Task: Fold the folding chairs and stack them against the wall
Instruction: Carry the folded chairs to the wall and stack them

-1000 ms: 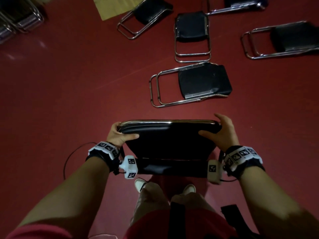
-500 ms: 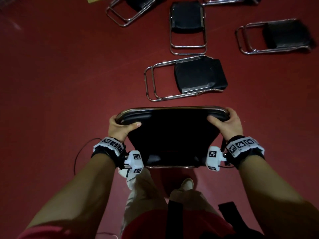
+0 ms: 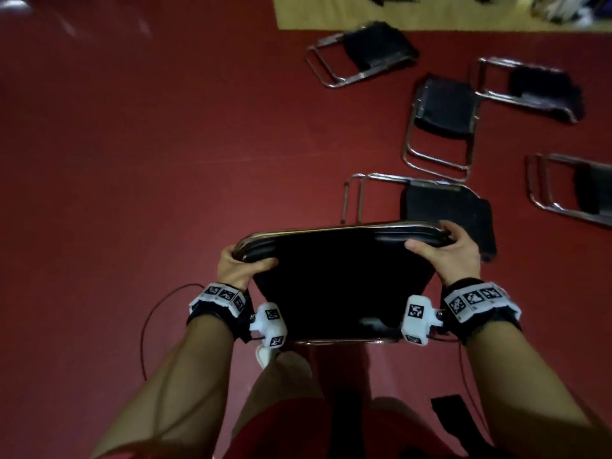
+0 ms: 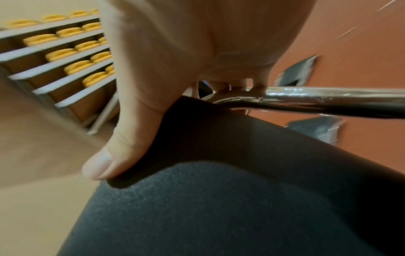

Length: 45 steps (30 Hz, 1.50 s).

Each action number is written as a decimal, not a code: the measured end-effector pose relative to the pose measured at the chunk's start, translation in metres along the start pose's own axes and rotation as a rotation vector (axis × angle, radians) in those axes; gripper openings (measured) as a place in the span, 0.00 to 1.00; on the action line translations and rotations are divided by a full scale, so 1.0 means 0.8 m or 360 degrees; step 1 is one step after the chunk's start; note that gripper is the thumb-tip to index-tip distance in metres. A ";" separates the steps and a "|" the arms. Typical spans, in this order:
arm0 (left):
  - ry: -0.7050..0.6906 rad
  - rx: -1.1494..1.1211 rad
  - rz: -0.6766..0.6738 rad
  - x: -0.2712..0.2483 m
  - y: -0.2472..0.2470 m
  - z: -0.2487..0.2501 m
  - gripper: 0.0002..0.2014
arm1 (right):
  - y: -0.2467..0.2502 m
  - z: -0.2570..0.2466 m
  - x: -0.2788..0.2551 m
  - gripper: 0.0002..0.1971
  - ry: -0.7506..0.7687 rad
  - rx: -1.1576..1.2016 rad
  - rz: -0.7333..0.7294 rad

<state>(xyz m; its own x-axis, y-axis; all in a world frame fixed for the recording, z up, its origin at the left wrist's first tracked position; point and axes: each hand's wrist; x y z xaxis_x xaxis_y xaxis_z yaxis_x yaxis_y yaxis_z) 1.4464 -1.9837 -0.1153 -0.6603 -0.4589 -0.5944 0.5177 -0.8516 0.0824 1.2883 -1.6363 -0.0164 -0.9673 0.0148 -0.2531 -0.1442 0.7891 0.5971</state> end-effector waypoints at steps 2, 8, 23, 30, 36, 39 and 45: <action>-0.0048 -0.0116 0.0124 -0.006 0.054 0.030 0.48 | -0.039 -0.054 0.013 0.46 0.0099 -0.0006 -0.0086; -0.0320 -0.0281 0.0488 -0.030 0.182 0.140 0.38 | -0.140 -0.212 0.035 0.41 0.0433 0.0198 -0.0314; -0.0485 -0.0541 0.1364 0.082 0.463 0.307 0.40 | -0.496 -0.592 0.169 0.30 0.0860 0.0251 -0.0978; -0.0393 -0.0653 0.1643 0.193 0.582 0.379 0.42 | -0.670 -0.756 0.242 0.30 0.0910 0.0187 -0.1195; -0.0432 -0.0744 0.1663 0.310 0.712 0.436 0.49 | -0.829 -0.880 0.284 0.38 0.0925 0.0225 -0.1141; -0.0403 -0.0684 0.1574 0.374 0.788 0.477 0.47 | -0.894 -0.934 0.302 0.37 0.0903 0.0205 -0.1073; -0.0457 -0.0491 0.1407 0.487 0.903 0.584 0.41 | -0.967 -1.026 0.345 0.36 0.0838 0.0271 -0.0981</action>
<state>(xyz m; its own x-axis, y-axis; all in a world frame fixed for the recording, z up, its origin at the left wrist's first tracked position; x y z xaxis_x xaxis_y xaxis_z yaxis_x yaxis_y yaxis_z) 1.3093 -2.8960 0.0862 -0.0520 -0.9787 -0.1986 0.9822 -0.0861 0.1672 0.9619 -2.7470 0.0767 -0.7022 -0.7072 -0.0823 -0.6881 0.6444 0.3336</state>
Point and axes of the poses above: each hand's wrist, its own x-axis towards the middle knuckle, its own y-axis out of the back of the hand, z = x × y, and after that the axes turned 6 degrees about -z, right-handed
